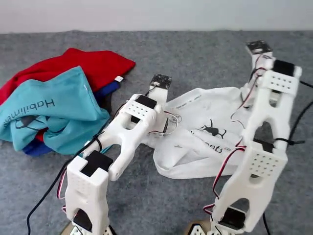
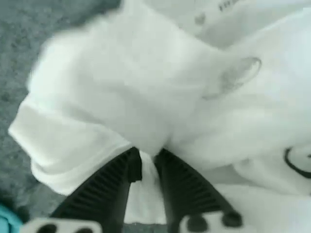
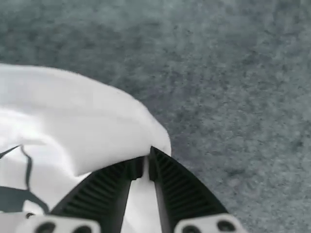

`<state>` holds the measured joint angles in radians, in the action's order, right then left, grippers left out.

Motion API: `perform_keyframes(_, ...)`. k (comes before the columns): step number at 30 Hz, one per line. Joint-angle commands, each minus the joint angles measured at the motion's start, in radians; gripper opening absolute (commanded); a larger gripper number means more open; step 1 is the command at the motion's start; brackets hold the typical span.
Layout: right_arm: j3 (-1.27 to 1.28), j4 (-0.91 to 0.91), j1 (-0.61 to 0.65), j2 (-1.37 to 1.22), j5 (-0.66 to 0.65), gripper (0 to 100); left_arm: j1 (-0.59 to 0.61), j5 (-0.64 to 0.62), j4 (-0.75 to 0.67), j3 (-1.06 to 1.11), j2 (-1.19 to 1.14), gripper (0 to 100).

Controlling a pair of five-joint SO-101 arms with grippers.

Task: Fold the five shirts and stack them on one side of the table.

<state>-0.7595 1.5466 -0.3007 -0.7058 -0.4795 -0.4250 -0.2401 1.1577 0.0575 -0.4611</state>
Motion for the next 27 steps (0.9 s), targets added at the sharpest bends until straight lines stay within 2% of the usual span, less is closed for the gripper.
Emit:
perform_keyframes(1, -0.066, -0.013, -0.036, 0.019, 0.012, 2.2, 0.012, 0.052, 0.094, -0.071, 0.055, 1)
perform_keyframes(3, -0.112, -0.002, -0.054, 0.019, 0.038, 7.6, 0.04, 0.054, 0.144, -0.128, 0.086, 1)
perform_keyframes(6, -0.206, 0.056, -0.074, 0.019, 0.066, 22.5, 0.097, 0.054, 0.178, -0.191, 0.186, 1)
perform_keyframes(9, -0.325, 0.15, -0.082, 0.019, 0.028, 37.1, 0.16, 0.054, 0.206, -0.237, 0.308, 2)
perform_keyframes(11, -0.42, 0.217, -0.076, 0.019, -0.012, 43.3, 0.198, 0.054, 0.239, -0.263, 0.381, 6)
perform_keyframes(15, -0.555, 0.251, -0.013, 0.021, -0.003, 45.3, 0.247, 0.052, 0.285, -0.269, 0.493, 22)
perform_keyframes(17, -0.565, 0.251, 0.073, 0.019, -0.006, 45.3, 0.249, 0.052, 0.302, -0.268, 0.523, 27)
perform_keyframes(23, -0.381, 0.203, 0.404, -0.028, -0.011, 45.3, 0.278, 0.044, 0.321, -0.274, 0.539, 27)
perform_keyframes(27, -0.272, 0.108, 0.515, -0.16, -0.006, 45.3, 0.339, 0.044, 0.385, -0.302, 0.565, 27)
